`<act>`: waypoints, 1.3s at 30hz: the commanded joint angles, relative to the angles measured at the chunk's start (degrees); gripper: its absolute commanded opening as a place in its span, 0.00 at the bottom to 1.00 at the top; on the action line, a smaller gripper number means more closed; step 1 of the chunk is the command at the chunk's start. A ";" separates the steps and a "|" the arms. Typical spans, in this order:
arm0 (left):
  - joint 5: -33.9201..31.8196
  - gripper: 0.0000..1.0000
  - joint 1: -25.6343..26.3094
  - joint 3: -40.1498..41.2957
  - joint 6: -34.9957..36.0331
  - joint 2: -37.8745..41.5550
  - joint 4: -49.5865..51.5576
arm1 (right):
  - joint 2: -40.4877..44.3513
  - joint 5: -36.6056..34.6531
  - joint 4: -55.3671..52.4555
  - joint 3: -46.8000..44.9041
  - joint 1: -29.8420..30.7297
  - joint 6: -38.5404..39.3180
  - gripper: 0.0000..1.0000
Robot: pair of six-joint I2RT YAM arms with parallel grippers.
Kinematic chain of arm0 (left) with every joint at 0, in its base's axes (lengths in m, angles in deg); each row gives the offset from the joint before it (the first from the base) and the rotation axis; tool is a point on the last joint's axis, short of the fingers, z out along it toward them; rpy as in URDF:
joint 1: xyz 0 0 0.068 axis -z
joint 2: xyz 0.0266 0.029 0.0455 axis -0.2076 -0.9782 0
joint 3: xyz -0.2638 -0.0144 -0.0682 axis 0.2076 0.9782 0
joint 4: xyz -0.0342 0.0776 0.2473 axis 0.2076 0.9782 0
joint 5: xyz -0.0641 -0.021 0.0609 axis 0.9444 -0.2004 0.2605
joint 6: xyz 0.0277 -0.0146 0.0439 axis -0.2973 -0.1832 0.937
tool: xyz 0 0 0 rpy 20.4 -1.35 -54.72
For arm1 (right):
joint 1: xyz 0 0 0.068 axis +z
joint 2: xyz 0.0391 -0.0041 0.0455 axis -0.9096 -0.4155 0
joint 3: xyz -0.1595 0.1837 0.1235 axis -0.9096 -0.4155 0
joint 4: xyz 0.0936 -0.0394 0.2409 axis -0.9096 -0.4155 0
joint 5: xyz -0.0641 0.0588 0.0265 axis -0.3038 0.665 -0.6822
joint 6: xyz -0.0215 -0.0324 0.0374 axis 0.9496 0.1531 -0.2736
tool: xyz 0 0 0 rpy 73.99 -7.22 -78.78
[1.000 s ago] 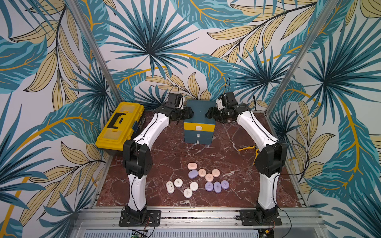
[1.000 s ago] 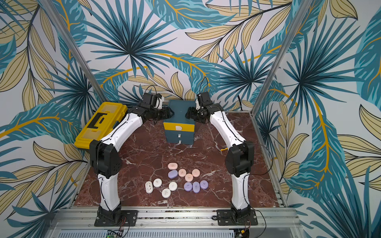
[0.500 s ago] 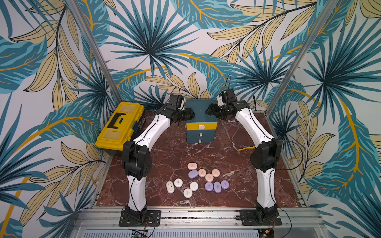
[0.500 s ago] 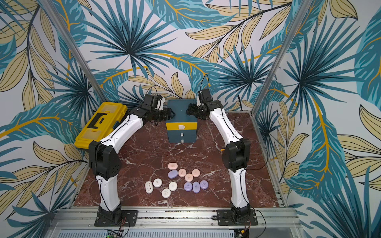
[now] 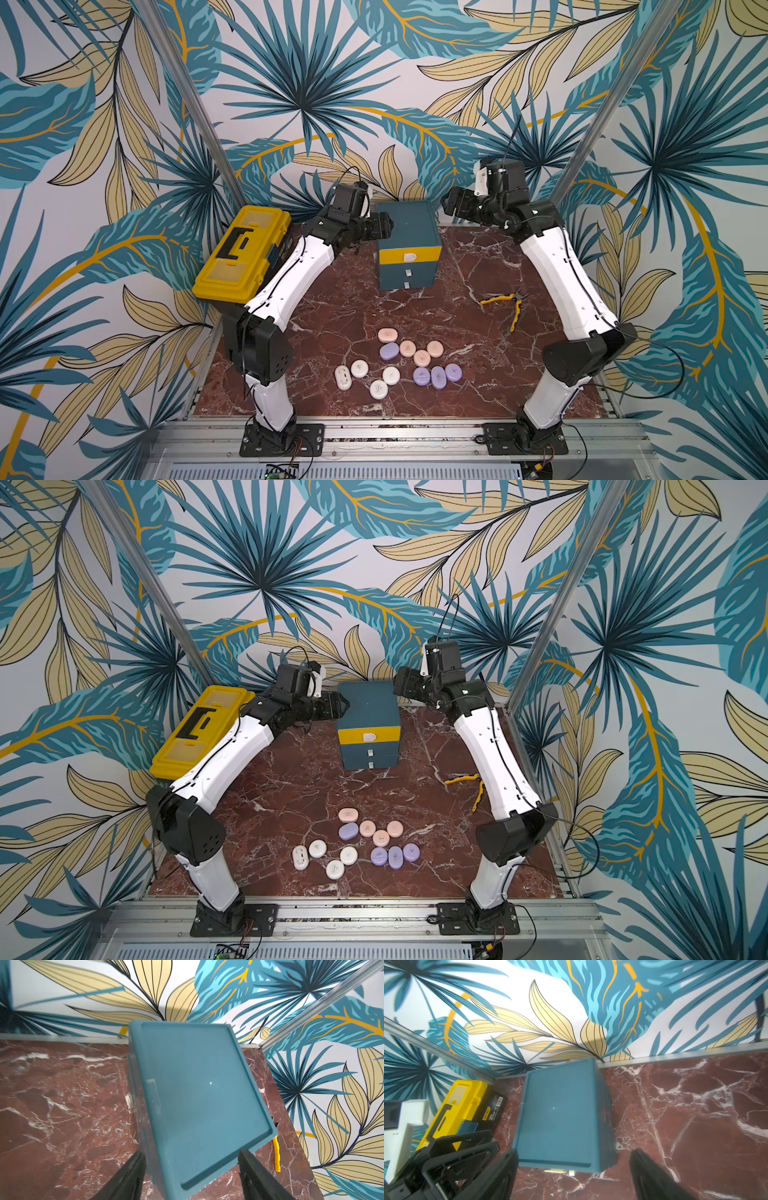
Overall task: Put the bluetooth earphones in the drawer according to color
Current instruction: Adjust the storage box at the center of the board, then open the drawer in the storage box.
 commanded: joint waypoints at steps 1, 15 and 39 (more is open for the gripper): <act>-6.95 0.75 -0.85 6.38 3.00 8.18 1.63 | 7.87 -1.84 -0.22 -11.59 0.98 1.24 0.89; -9.81 0.76 -3.74 33.64 1.77 27.38 -4.77 | 24.23 -6.60 13.84 -47.55 14.75 -7.40 0.83; 4.15 0.76 -2.68 -0.86 -1.80 -4.36 -2.01 | -11.16 -10.31 -8.05 -7.70 15.15 -7.28 0.86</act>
